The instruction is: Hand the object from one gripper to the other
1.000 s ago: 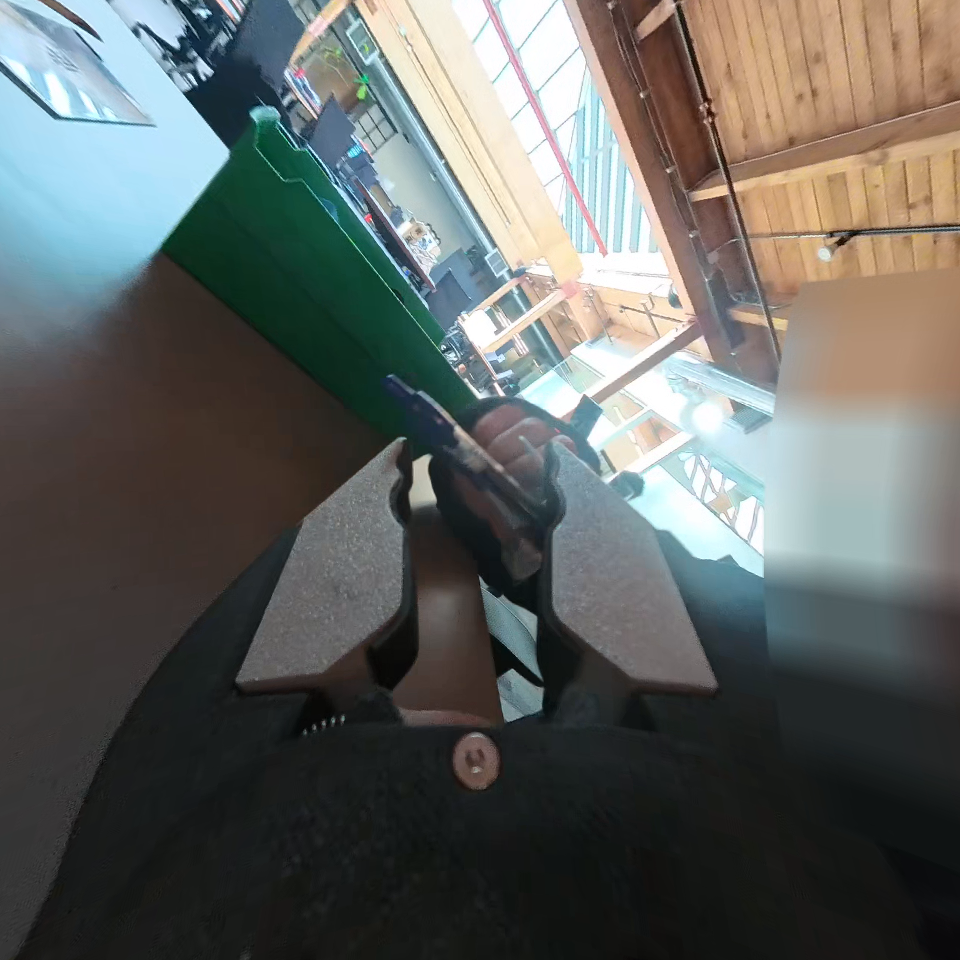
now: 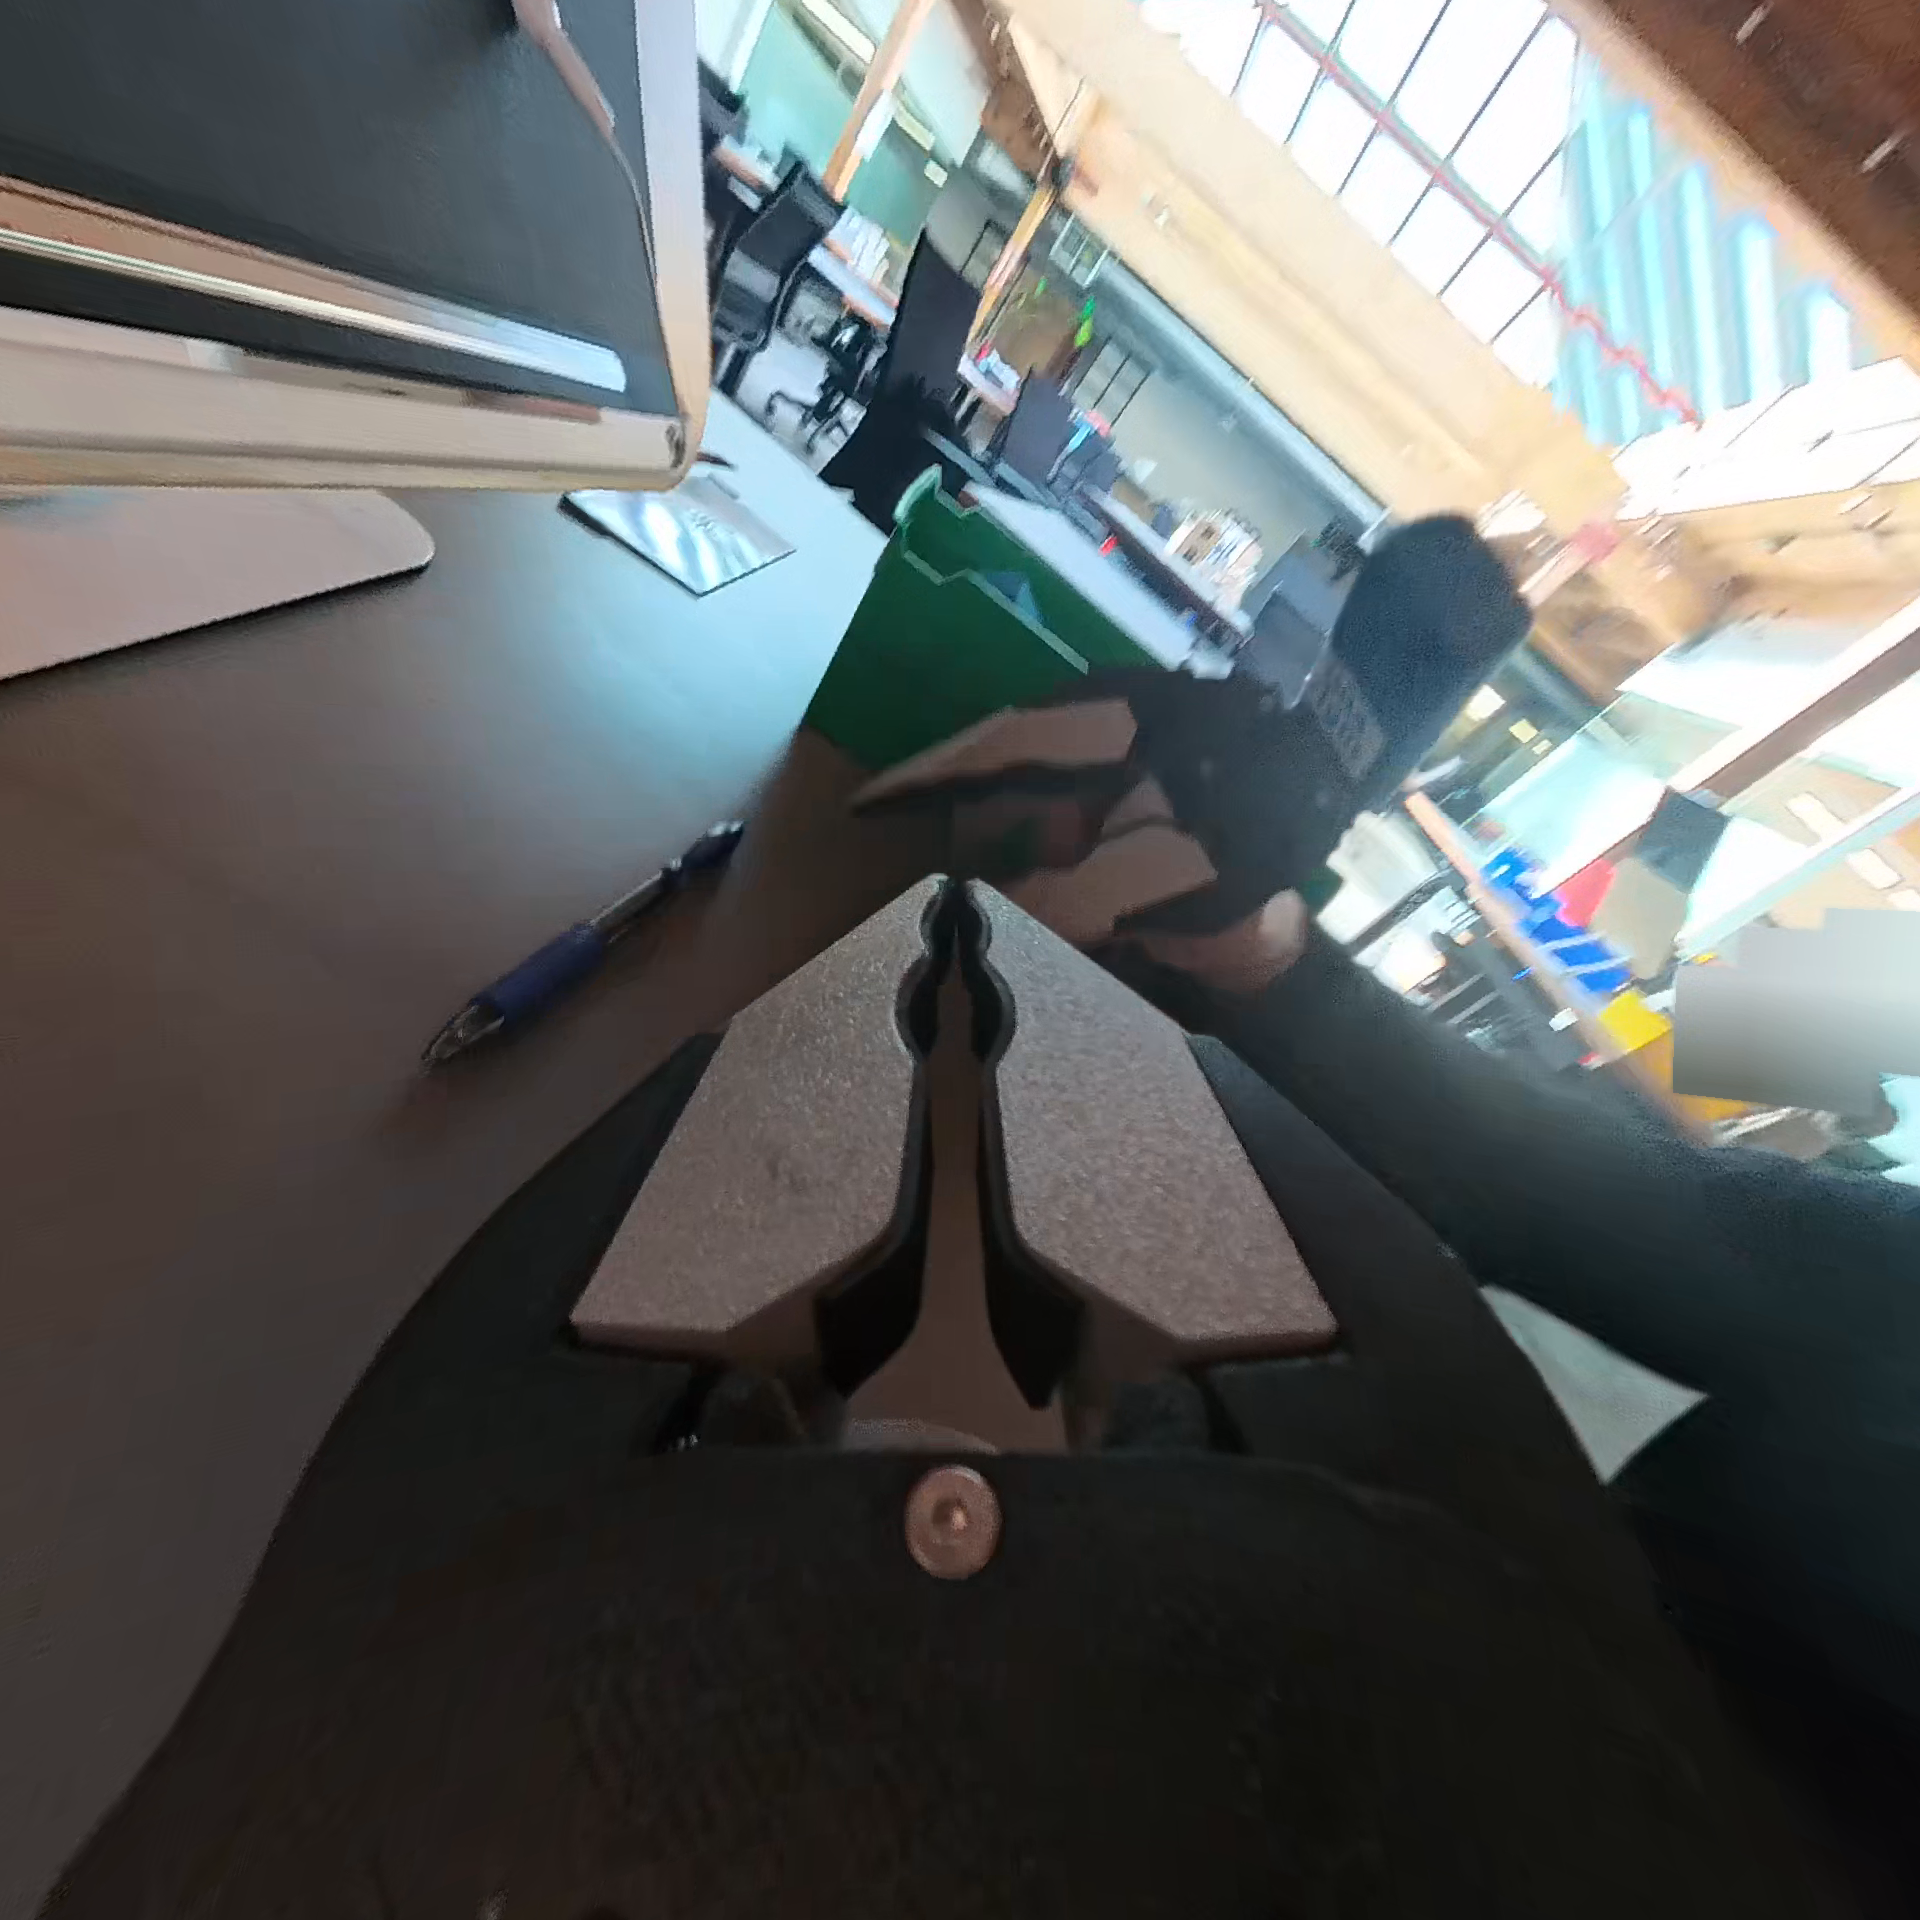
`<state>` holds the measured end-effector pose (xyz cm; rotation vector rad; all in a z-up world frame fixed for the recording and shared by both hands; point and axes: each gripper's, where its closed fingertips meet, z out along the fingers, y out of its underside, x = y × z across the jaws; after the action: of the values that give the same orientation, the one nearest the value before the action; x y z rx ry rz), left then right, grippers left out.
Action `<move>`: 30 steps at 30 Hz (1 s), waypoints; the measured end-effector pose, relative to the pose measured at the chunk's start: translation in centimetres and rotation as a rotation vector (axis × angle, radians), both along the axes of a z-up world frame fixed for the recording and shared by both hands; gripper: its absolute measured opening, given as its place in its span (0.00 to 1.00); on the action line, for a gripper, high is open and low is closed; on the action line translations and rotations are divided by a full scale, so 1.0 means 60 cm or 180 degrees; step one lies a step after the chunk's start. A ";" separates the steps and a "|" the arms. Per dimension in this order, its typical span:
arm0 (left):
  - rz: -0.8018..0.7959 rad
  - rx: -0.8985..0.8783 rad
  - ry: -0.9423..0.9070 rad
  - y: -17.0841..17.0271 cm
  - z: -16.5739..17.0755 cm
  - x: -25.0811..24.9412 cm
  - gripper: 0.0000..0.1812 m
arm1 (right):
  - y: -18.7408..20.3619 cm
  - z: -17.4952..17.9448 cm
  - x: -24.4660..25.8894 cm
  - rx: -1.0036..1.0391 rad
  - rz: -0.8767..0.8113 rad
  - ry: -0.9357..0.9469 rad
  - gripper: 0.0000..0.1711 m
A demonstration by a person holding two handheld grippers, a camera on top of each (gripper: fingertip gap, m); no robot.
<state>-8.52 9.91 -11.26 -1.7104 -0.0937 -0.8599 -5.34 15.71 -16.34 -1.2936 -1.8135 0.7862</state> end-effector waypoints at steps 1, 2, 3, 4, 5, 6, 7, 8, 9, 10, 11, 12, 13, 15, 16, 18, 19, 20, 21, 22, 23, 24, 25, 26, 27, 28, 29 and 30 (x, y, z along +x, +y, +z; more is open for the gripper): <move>0.0033 -0.0047 0.0142 0.002 -0.007 0.000 0.00 | 0.015 -0.002 -0.011 0.0118 -0.0093 -0.0045 0.22; 0.0068 -0.0061 0.0273 0.003 -0.009 0.000 0.00 | 0.022 -0.001 -0.024 0.0207 -0.0110 -0.0065 0.25; 0.0082 -0.0056 0.0388 0.002 -0.009 0.000 0.00 | 0.017 -0.004 -0.038 0.0224 0.0001 -0.0113 0.26; 0.0109 -0.0046 0.0479 0.002 -0.007 -0.002 0.02 | 0.015 -0.010 -0.052 0.0235 0.0066 -0.0188 0.26; 0.0164 -0.0041 0.0557 0.001 -0.006 -0.007 0.04 | 0.021 -0.018 -0.068 0.0282 0.0051 -0.0284 0.27; 0.0246 -0.0060 0.0646 0.001 -0.008 -0.015 0.06 | 0.027 -0.031 -0.085 0.0338 0.0060 -0.0405 0.30; 0.0320 -0.0091 0.0736 0.001 -0.011 -0.023 0.08 | 0.033 -0.048 -0.098 0.0395 0.0082 -0.0557 0.29; 0.0355 -0.0116 0.0810 0.000 -0.015 -0.028 0.09 | 0.042 -0.065 -0.108 0.0478 0.0068 -0.0710 0.21; 0.0365 -0.0143 0.0890 -0.001 -0.019 -0.032 0.10 | 0.046 -0.074 -0.117 0.0495 0.0073 -0.0766 0.10; 0.0378 -0.0184 0.1017 -0.001 -0.025 -0.035 0.12 | 0.043 -0.077 -0.123 0.0426 0.0105 -0.0795 0.05; 0.0417 -0.0236 0.1218 -0.001 -0.032 -0.041 0.14 | 0.039 -0.078 -0.123 0.0350 0.0119 -0.0856 0.04; 0.0467 -0.0279 0.1504 -0.002 -0.039 -0.046 0.17 | 0.037 -0.078 -0.121 0.0302 0.0105 -0.0911 0.04; 0.0514 -0.0297 0.1843 -0.003 -0.044 -0.052 0.20 | 0.039 -0.078 -0.118 0.0301 0.0041 -0.0955 0.04; 0.0668 -0.0289 0.2583 -0.003 -0.054 -0.064 0.24 | 0.044 -0.071 -0.108 0.0305 -0.0146 -0.0914 0.03; 0.0750 -0.0265 0.2995 -0.002 -0.058 -0.070 0.25 | 0.033 -0.063 -0.102 0.0145 -0.0135 -0.0850 0.03; 0.0879 -0.0117 0.3819 0.001 -0.061 -0.071 0.27 | -0.001 -0.046 -0.083 -0.0218 -0.0009 -0.0800 0.03; 0.0837 0.0014 0.4118 0.004 -0.062 -0.059 0.29 | -0.013 -0.039 -0.073 -0.0236 0.0031 -0.0791 0.03; 0.0700 0.0147 0.4336 0.005 -0.067 -0.039 0.30 | -0.022 -0.030 -0.066 -0.0175 0.0066 -0.0744 0.03; 0.0645 0.0243 0.4550 0.006 -0.070 -0.026 0.30 | -0.036 -0.020 -0.059 -0.0141 0.0115 -0.0694 0.03; 0.0688 0.0298 0.4762 0.009 -0.068 -0.022 0.29 | -0.055 -0.013 -0.052 -0.0184 0.0201 -0.0690 0.03; 0.0693 0.0339 0.4956 0.010 -0.068 -0.020 0.22 | -0.077 -0.009 -0.044 -0.0264 0.0320 -0.0707 0.03; 0.0664 0.0391 0.5118 0.010 -0.068 -0.018 0.19 | -0.095 -0.004 -0.038 -0.0322 0.0413 -0.0701 0.03; 0.0609 0.0445 0.5237 0.009 -0.069 -0.014 0.14 | -0.104 0.001 -0.034 -0.0332 0.0440 -0.0674 0.03; 0.0549 0.0492 0.5328 0.007 -0.070 -0.010 0.11 | -0.106 0.006 -0.031 -0.0328 0.0435 -0.0634 0.03; 0.0536 0.0506 0.5400 0.007 -0.069 -0.009 0.09 | -0.108 0.016 -0.030 -0.0352 0.0445 -0.0565 0.04; 0.0618 0.0548 0.5390 0.008 -0.061 -0.009 0.07 | -0.109 0.031 -0.028 -0.0427 0.0481 -0.0452 0.04; 0.0710 0.0604 0.5236 0.009 -0.049 -0.006 0.05 | -0.109 0.051 -0.026 -0.0525 0.0515 -0.0303 0.09; 0.0748 0.0660 0.4893 0.009 -0.038 0.000 0.05 | -0.103 0.074 -0.023 -0.0585 0.0509 -0.0127 0.21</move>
<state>-8.54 10.45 -13.53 -1.6937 0.7760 0.7190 -6.70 9.52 -11.91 -1.2979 -1.9308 1.0417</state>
